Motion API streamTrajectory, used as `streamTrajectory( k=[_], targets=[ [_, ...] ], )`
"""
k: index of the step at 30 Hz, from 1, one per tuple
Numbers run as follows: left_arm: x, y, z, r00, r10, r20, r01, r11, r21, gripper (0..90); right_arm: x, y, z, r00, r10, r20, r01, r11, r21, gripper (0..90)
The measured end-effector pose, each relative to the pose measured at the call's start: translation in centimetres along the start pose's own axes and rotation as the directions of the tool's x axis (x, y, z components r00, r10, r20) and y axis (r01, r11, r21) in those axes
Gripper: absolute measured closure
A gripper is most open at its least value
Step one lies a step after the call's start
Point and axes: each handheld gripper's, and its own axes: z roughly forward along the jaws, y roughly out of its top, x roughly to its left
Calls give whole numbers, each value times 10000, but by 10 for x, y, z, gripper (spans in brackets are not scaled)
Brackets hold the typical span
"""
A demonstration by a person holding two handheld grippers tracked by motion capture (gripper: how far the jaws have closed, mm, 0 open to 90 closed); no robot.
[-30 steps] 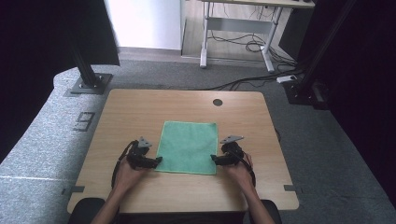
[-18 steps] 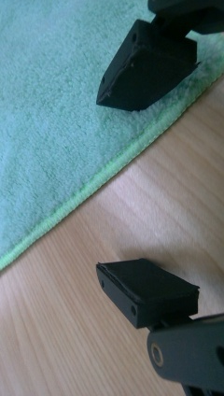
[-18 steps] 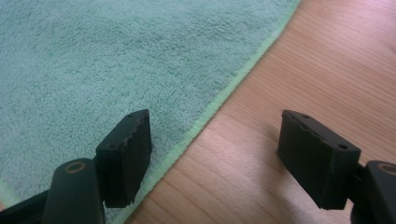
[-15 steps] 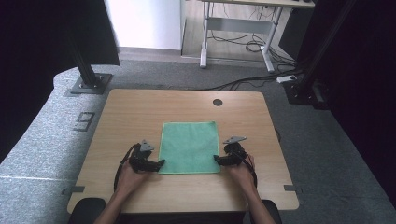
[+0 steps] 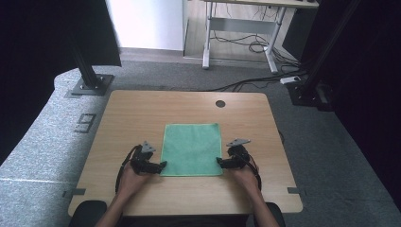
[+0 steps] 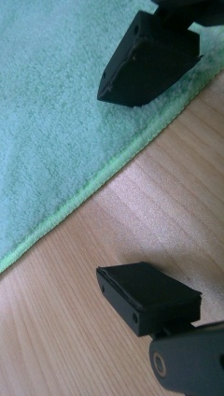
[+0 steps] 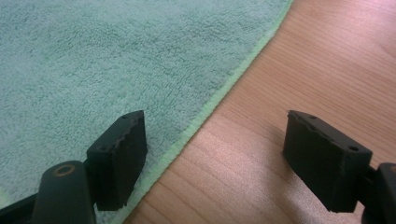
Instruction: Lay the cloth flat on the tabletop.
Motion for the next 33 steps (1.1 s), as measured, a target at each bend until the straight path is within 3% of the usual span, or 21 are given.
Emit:
streamTrajectory(
  k=[4, 8, 11, 14, 19, 22, 26, 33],
  targets=[
    [4, 4, -7, 9987, -354, 373, 358, 9993, -116, 152, -2, -1, -5, 9995, 199, -259, -202, 9997, -110, 183],
    [7, 3, -16, 9995, -158, 256, 161, 9998, -101, 144, -1, -3, -16, 9997, 111, -228, -119, 9993, -342, 142],
    [11, -1, -22, 9995, -225, 243, 225, 9997, -10, 142, -3, -11, -25, 9998, 108, -149, -113, 9993, -354, 132],
    [17, -7, -30, 9997, -194, 160, 193, 9998, 40, 141, -9, -21, -33, 9987, 480, -192, -489, 9974, -520, 76],
    [21, -13, -32, 10000, -88, 46, 87, 9996, 285, 119, -13, -33, -38, 9987, 516, 34, -515, 9978, -420, 0],
    [23, -16, -29, 9999, -128, 66, 125, 9989, 453, 103, -14, -36, -38, 9985, 537, 47, -535, 9979, -361, 0],
    [24, -18, -22, 9999, 47, -116, -38, 9967, 806, 12, -15, -39, -31, 9986, 519, 42, -518, 9983, -263, 0],
    [24, -21, -18, 9998, 44, -168, -37, 9991, 417, 0, -17, -43, -27, 9995, 308, 101, -303, 9985, -455, 0]
  ],
)
